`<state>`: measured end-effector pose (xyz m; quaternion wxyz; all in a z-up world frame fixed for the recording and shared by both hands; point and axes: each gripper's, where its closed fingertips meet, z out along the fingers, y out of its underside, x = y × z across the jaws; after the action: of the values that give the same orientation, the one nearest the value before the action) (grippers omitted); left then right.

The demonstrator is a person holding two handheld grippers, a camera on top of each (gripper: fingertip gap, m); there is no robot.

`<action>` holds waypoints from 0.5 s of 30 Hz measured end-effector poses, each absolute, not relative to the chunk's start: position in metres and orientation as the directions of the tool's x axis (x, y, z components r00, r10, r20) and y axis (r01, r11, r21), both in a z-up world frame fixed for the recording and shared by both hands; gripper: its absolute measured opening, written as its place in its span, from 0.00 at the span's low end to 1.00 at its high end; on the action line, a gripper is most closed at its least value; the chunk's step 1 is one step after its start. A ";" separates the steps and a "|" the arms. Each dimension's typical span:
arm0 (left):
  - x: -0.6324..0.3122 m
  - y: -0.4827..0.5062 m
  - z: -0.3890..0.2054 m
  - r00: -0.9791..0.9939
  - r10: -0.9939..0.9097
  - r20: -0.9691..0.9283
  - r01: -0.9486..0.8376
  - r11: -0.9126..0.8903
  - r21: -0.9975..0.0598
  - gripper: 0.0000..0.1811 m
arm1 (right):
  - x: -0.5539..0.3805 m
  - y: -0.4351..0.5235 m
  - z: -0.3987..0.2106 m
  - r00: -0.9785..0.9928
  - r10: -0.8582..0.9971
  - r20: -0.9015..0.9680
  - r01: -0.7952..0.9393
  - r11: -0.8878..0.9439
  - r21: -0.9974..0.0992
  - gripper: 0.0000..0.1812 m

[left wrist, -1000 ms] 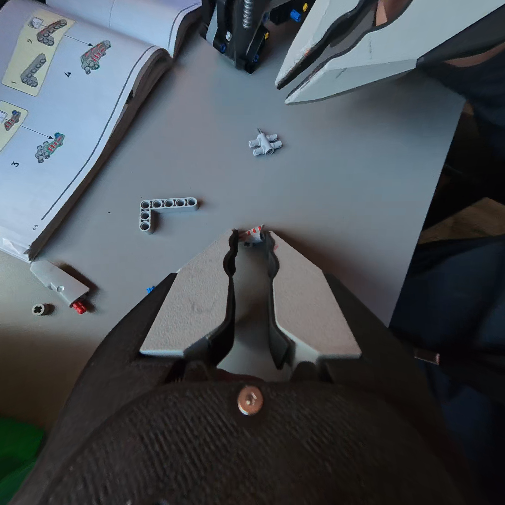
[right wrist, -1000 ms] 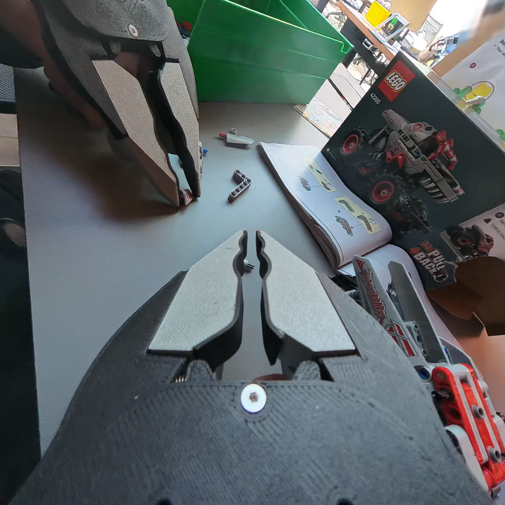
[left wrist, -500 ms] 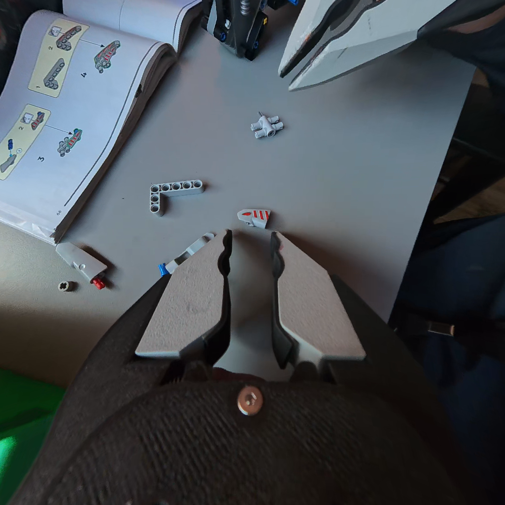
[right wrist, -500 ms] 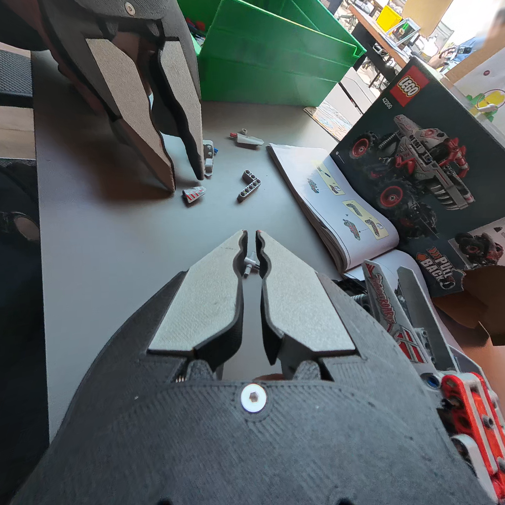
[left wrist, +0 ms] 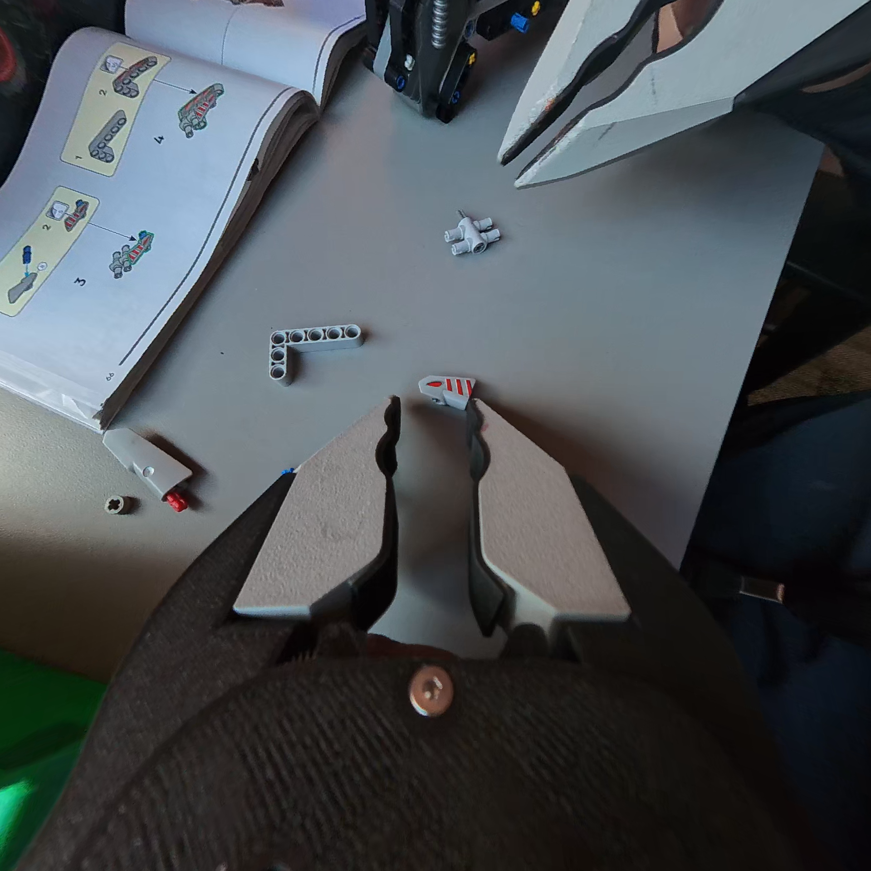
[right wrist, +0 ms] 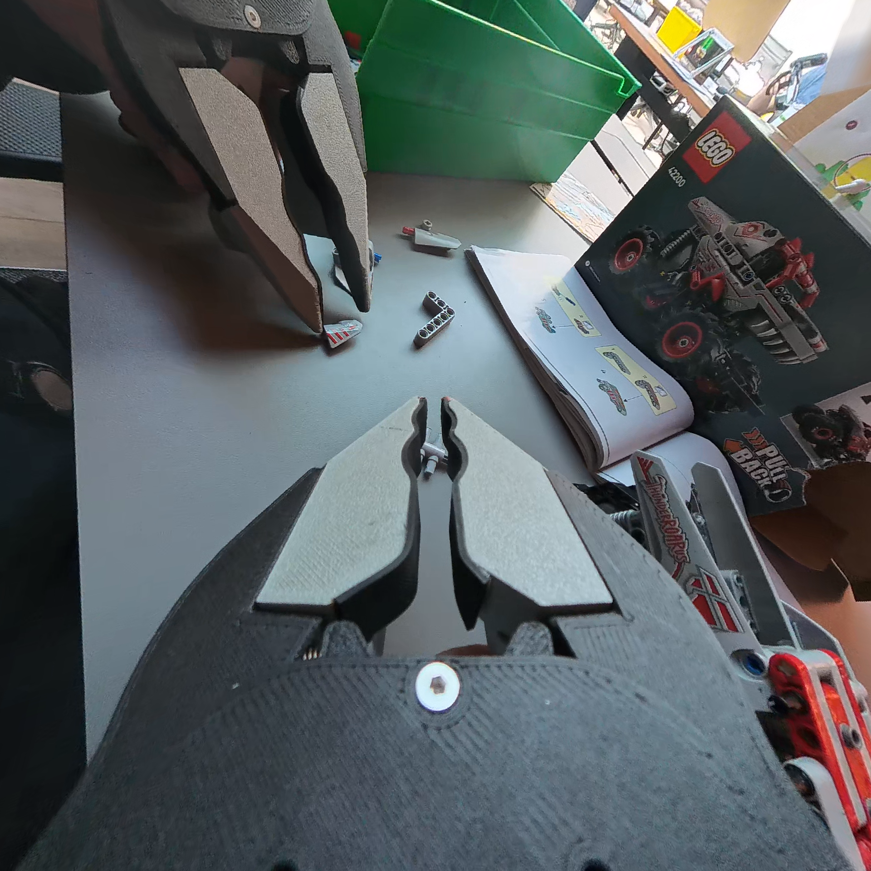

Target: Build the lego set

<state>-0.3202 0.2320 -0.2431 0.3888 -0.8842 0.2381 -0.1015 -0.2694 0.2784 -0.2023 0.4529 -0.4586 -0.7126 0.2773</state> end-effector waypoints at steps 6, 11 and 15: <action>-0.321 0.232 -0.241 0.869 -0.495 0.009 -0.324 -0.583 -0.745 0.14 | -0.269 0.279 -0.204 -0.171 0.903 0.395 0.410 0.429 -0.805 0.02; -0.323 0.232 -0.239 0.871 -0.490 0.030 -0.302 -0.582 -0.755 0.14 | -0.270 0.280 -0.204 -0.168 0.904 0.392 0.410 0.426 -0.806 0.02; -0.321 0.231 -0.240 0.863 -0.506 0.013 -0.325 -0.574 -0.751 0.14 | -0.270 0.279 -0.205 -0.172 0.904 0.392 0.413 0.427 -0.804 0.02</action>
<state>-0.3208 0.2311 -0.2398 0.3964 -0.8799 0.2361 -0.1136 -0.2697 0.2791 -0.2048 0.4494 -0.4603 -0.7152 0.2730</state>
